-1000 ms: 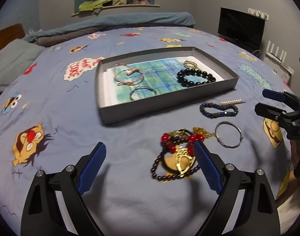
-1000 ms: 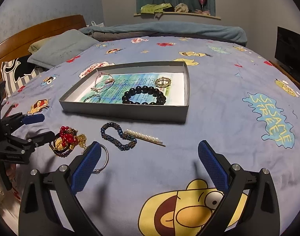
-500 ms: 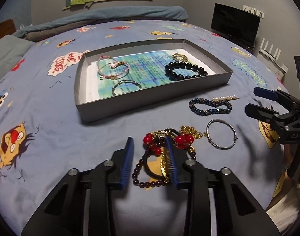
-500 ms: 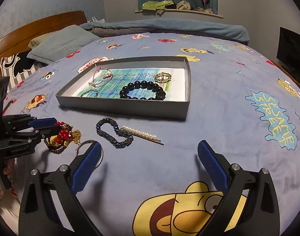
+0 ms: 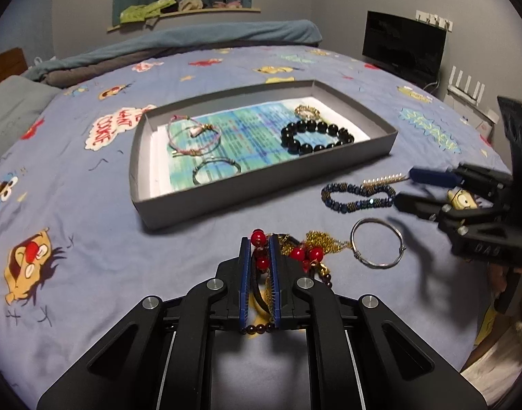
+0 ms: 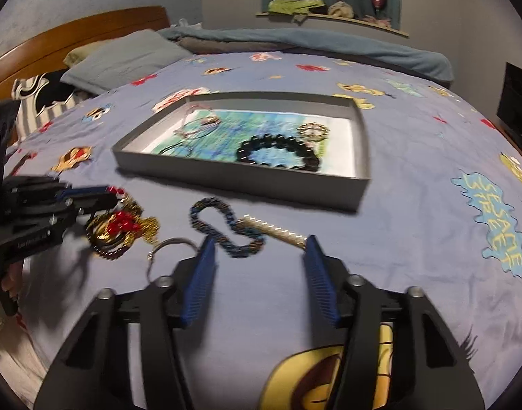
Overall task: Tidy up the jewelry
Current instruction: 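Grasp the red-bead gold pendant necklace with the left tool while the right tool grasps the blue beaded bracelet, then lift the necklace with the left tool while the right tool carries the blue bracelet toward the box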
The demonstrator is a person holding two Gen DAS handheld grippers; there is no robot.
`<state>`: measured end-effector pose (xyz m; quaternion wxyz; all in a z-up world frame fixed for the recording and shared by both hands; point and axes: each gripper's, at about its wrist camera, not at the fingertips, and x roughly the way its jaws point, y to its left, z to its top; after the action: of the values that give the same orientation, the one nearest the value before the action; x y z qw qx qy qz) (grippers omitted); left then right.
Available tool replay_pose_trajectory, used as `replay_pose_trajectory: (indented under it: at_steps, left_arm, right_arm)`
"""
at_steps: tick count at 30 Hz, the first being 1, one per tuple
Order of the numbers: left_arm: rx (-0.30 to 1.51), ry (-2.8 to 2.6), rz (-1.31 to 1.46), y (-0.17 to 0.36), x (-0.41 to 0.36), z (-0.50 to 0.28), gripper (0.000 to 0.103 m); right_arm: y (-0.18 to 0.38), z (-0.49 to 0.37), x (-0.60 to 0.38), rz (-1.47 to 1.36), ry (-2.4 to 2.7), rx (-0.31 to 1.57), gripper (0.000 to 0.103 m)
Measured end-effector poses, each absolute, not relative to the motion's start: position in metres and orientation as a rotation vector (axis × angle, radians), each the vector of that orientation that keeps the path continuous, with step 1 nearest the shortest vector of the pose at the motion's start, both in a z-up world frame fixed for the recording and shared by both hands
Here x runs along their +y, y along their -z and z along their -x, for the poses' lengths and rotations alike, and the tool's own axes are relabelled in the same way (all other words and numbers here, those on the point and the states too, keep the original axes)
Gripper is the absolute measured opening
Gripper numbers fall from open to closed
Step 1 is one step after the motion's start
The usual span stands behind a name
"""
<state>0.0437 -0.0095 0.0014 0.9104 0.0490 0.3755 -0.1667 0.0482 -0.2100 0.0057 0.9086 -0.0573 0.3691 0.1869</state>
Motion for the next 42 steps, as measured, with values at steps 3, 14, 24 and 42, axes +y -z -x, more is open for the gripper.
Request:
replay_pose_trajectory:
  at_steps: [3, 14, 24, 42]
  left_arm:
    - [0.765, 0.341, -0.111, -0.003, -0.010, -0.043, 0.011]
    - [0.772, 0.349, -0.123, -0.001, -0.011, -0.042, 0.011]
    - [0.715, 0.357, -0.111, -0.013, -0.005, -0.034, 0.011]
    - [0.606, 0.410, -0.061, -0.060, 0.008, -0.022, 0.011]
  right_arm:
    - [-0.002, -0.049, -0.203, 0.135, -0.387, 0.776, 0.037]
    - [0.007, -0.068, -0.200, 0.056, -0.371, 0.828, 0.035]
    - [0.000, -0.065, -0.200, 0.054, -0.383, 0.806, 0.014]
    - [-0.055, -0.048, -0.207, 0.029, -0.431, 0.638, 0.013]
